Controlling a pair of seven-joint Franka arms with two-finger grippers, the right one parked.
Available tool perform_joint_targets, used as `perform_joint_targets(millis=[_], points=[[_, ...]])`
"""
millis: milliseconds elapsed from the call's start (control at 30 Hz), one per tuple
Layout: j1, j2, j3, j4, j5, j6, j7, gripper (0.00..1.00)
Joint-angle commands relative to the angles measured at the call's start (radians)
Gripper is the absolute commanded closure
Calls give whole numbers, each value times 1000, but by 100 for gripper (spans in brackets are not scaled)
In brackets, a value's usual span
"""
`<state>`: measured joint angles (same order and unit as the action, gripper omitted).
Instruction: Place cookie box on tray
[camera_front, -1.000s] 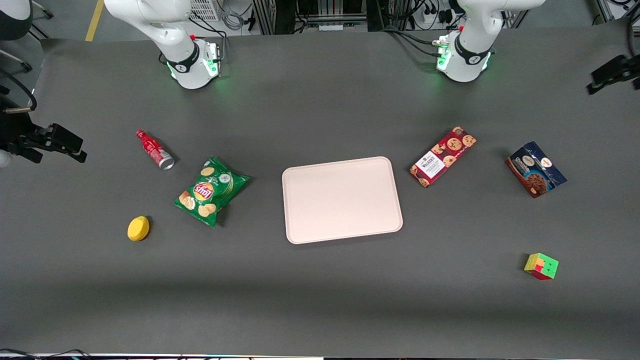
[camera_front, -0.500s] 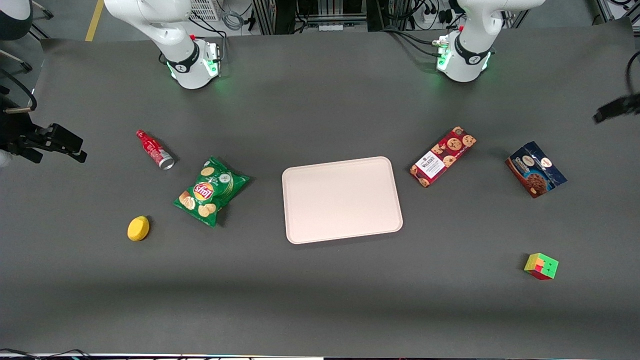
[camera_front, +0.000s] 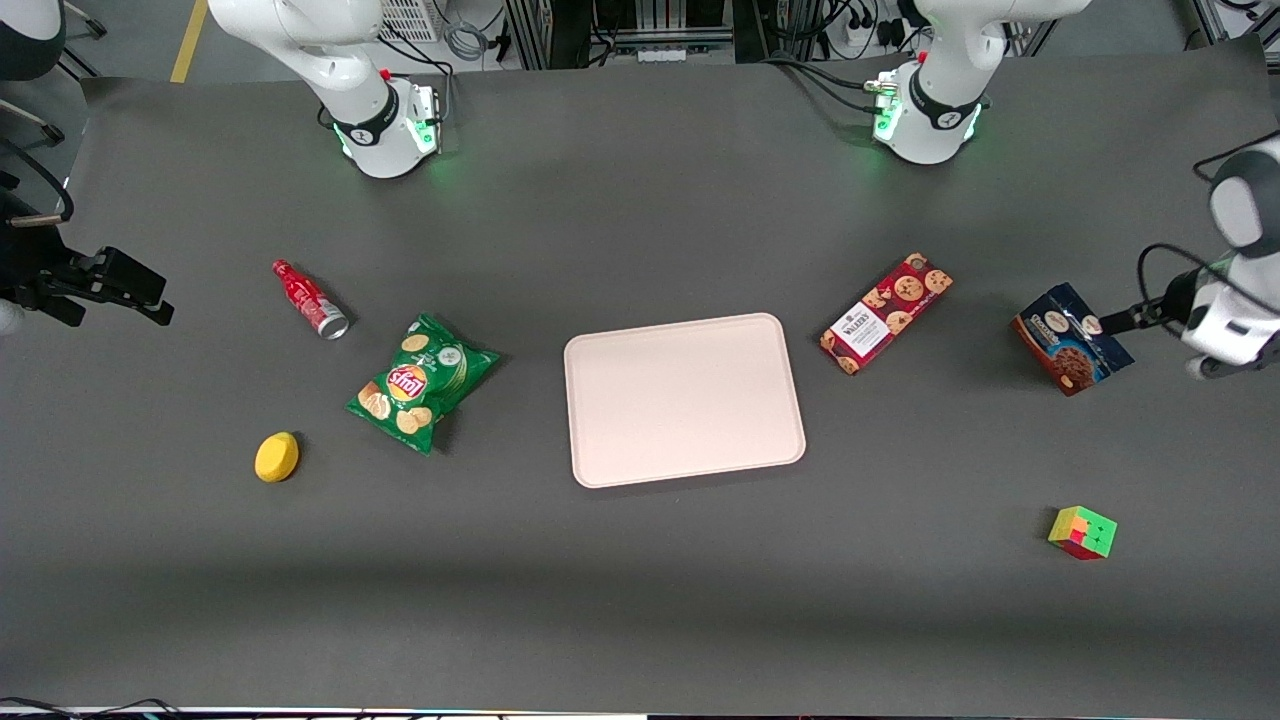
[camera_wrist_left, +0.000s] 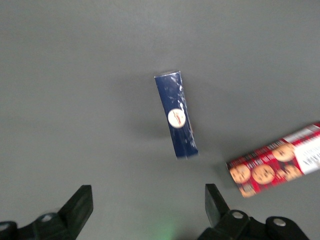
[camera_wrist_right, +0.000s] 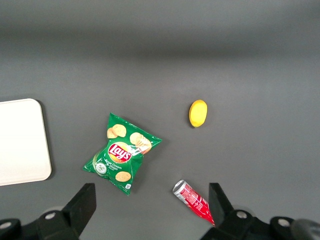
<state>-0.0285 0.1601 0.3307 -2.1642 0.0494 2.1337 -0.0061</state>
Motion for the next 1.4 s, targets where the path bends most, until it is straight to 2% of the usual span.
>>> perform_joint_targets(millis=[0,433,500,533,567,667,700,767,800,1033,1200,1367], points=[[-7,-8,1,-71,-32,89,-20,0],[-11,35,-16,-129,-52,218,-43,0],[-11,39,-16,-135,-52,232,-43,5],[-11,42,-16,-137,-52,233,-43,11],[-11,42,-16,-137,-52,232,-43,22],[-11,42,-16,-141,-52,233,-43,63],[-11,44,-16,-146,-52,238,-43,74],[-11,44,-16,-149,-52,236,-43,95],[-10,42,-16,-149,-52,235,-43,100],[-11,26,-18,-114,-52,166,-45,100],[-13,-4,-47,-11,-51,14,-48,100],[-14,-37,-73,157,-46,-229,-48,100]])
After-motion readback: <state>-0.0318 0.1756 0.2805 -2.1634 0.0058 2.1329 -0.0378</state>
